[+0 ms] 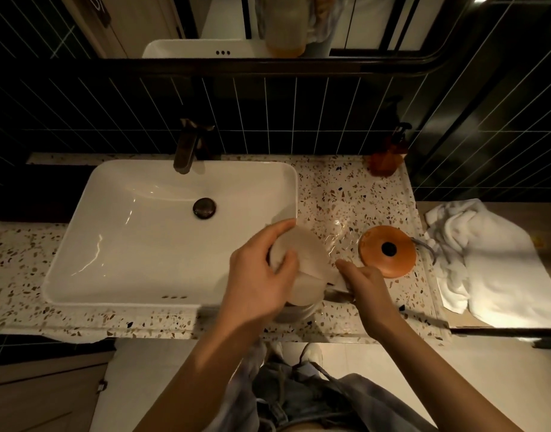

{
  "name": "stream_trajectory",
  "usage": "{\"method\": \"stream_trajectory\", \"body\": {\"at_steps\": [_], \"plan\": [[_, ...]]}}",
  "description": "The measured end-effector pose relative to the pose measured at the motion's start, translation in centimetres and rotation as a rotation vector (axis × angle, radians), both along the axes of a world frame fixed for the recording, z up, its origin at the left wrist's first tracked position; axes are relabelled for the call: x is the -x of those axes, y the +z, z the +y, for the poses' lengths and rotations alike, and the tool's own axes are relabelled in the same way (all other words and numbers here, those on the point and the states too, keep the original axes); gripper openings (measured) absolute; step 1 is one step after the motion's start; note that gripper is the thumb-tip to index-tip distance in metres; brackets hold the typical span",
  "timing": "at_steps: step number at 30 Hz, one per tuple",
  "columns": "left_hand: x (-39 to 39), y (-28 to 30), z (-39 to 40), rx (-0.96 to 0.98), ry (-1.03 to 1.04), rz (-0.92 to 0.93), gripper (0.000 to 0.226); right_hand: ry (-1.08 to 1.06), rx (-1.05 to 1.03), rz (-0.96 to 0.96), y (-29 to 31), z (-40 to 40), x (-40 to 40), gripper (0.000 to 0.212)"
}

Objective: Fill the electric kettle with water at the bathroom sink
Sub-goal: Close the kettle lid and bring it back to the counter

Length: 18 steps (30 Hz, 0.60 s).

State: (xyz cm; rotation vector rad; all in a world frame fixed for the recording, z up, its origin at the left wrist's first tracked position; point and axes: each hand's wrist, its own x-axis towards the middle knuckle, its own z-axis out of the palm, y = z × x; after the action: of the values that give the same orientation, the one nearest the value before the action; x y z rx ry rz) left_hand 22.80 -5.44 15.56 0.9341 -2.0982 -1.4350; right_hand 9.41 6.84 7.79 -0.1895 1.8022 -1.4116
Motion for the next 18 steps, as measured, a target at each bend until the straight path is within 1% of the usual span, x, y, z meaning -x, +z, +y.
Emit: {"method": "stream_trajectory", "body": {"at_steps": [2, 5, 6, 8, 10, 12, 14, 16, 18], "plan": [[-0.9, -0.8, -0.4, 0.092, 0.023, -0.006, 0.042, -0.002, -0.006, -0.006, -0.1, 0.0, 0.0, 0.058], [-1.5, -1.4, -0.6, 0.323, -0.013, -0.032, 0.042, -0.016, 0.015, -0.011, -0.1, 0.1, 0.0, 0.059], [-1.5, -1.4, -0.8, 0.383, -0.055, -0.057, 0.042, -0.014, 0.018, -0.006, 0.0, 0.1, 0.0, 0.061], [-1.4, -1.5, -1.2, 0.551, -0.192, -0.172, 0.041, -0.007, 0.024, -0.003, 0.0, 0.2, 0.0, 0.062], [-1.5, -1.8, -1.6, 0.716, -0.328, -0.298, 0.043, -0.018, 0.024, -0.034, -0.1, 0.3, 0.0, 0.057], [-1.7, -2.1, -1.9, 0.792, -0.409, -0.381, 0.049, -0.026, 0.010, -0.041, -0.4, 0.3, 0.0, 0.054], [-2.0, -2.3, -2.2, 0.839, -0.454, -0.414, 0.054, -0.029, 0.004, -0.033, -0.4, 0.3, 0.0, 0.054], [-2.1, -2.8, -2.7, 0.831, -0.493, -0.441, 0.056, -0.034, -0.003, -0.025, -0.4, 0.2, 0.0, 0.053], [-2.3, -3.5, -3.1, 0.780, -0.510, -0.473, 0.057, -0.037, -0.001, -0.029, -0.4, 0.1, 0.0, 0.055]]}}
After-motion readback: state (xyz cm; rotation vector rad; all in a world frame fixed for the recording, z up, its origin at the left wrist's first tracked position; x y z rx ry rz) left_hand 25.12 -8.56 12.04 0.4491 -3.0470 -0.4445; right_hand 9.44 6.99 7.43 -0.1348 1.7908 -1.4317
